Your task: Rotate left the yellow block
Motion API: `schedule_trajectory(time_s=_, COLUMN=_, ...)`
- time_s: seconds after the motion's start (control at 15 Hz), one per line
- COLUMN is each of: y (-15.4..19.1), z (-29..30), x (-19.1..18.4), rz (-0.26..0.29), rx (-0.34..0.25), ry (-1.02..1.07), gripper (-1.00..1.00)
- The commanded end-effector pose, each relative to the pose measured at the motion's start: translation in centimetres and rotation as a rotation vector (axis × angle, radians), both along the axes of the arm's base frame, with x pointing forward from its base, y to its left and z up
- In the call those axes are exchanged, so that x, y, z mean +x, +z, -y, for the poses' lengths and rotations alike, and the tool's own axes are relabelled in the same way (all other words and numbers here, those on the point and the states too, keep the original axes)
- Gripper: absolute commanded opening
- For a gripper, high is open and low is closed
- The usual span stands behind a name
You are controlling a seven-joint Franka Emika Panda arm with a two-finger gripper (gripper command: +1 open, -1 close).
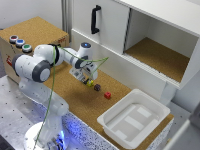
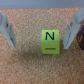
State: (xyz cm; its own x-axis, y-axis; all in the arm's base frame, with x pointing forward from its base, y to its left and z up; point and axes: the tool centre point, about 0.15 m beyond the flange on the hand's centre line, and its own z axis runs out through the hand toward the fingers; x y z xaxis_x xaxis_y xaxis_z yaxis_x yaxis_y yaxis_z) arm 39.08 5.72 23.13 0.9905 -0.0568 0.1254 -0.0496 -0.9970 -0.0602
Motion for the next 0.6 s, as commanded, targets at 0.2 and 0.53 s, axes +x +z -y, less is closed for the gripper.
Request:
schedule_trajectory(time_s=0.2, y=-1.9, z=1.0, x=2.7, rz=-0.061, rx=0.011, ry=0.034, gripper=-1.00)
schedule_trajectory(time_s=0.53, y=-2.7, z=2.1, x=3.2, rz=-0.082, rx=-0.025, ry=0.053, gripper=-1.00)
